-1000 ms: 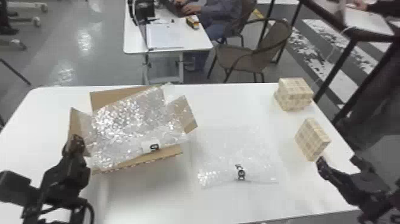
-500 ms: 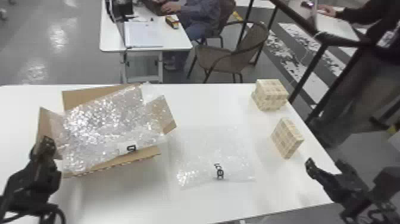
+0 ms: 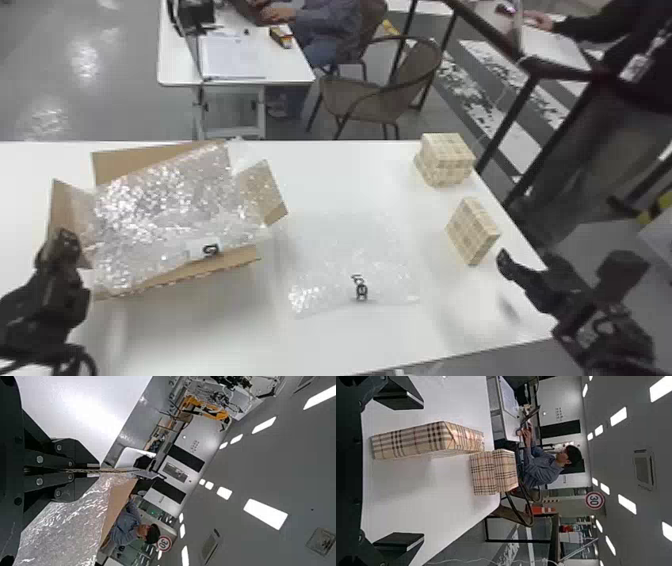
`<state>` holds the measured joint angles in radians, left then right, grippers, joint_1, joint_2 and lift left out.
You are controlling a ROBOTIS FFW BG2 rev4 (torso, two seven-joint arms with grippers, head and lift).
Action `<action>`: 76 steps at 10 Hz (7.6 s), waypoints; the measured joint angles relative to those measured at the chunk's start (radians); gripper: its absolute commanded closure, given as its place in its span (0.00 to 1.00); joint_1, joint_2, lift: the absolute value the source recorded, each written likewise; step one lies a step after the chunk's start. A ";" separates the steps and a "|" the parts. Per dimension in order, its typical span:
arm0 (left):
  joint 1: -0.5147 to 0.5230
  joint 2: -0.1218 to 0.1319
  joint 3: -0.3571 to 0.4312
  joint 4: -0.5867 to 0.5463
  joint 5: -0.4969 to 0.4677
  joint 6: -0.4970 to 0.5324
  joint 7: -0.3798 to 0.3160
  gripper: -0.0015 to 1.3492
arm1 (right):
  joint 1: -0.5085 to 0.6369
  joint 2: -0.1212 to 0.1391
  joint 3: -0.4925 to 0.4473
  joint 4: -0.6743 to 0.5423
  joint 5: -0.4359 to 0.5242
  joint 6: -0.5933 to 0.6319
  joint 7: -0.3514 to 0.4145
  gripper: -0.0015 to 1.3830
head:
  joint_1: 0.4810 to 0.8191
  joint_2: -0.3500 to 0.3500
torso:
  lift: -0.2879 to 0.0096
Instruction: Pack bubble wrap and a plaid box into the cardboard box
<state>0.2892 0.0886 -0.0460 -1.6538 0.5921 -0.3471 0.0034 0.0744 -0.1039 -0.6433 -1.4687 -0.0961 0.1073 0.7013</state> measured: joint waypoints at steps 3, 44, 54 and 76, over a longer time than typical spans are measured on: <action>0.000 -0.006 0.004 0.001 0.000 -0.001 -0.005 0.90 | -0.113 -0.027 0.004 0.100 0.095 0.051 0.064 0.09 | 0.63 0.20 | 0.60; -0.024 -0.026 -0.004 0.024 0.013 0.014 -0.048 0.90 | -0.446 0.083 0.918 0.264 -0.371 0.313 0.240 0.07 | 0.63 0.99 | 0.60; -0.017 -0.025 0.004 0.024 0.022 0.005 -0.048 0.90 | -0.047 0.020 0.351 -0.357 -0.195 0.144 0.091 0.09 | 0.63 0.55 | 0.60; -0.082 -0.089 0.333 0.155 -0.248 -0.145 0.355 0.88 | 0.182 0.100 0.140 -0.031 -0.187 -0.357 0.188 0.09 | 0.63 0.78 | 0.60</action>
<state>0.2069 0.0000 0.2868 -1.4992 0.3438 -0.4921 0.3580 0.2563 -0.0035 -0.5029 -1.4996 -0.2833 -0.2500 0.8896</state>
